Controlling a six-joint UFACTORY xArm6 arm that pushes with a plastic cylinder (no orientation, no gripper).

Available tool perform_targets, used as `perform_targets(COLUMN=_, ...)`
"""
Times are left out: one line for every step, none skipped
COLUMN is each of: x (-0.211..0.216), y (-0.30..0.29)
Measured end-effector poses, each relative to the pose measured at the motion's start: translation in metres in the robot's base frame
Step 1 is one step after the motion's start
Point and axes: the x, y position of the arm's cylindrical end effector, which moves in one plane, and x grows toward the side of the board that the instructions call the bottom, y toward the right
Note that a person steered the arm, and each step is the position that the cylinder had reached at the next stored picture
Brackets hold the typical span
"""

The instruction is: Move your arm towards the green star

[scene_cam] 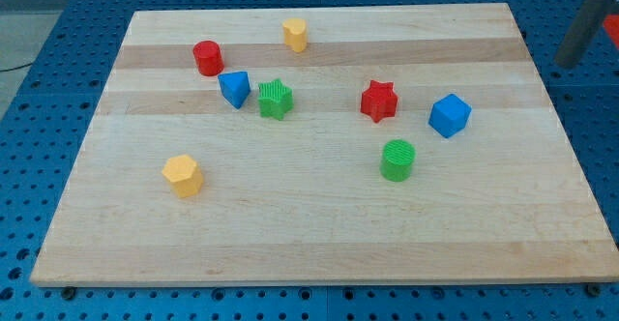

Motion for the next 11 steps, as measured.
perform_targets(x=-0.007, y=0.003)
perform_targets(x=-0.004, y=0.005)
perform_targets(x=0.009, y=0.008)
perform_targets(x=0.055, y=0.0)
perform_targets(x=0.036, y=-0.005)
perform_targets(x=-0.028, y=-0.072)
perform_targets(x=-0.035, y=-0.167)
perform_targets(x=-0.02, y=-0.244)
perform_targets(x=-0.012, y=-0.29)
perform_targets(x=0.007, y=-0.312)
perform_targets(x=0.04, y=-0.316)
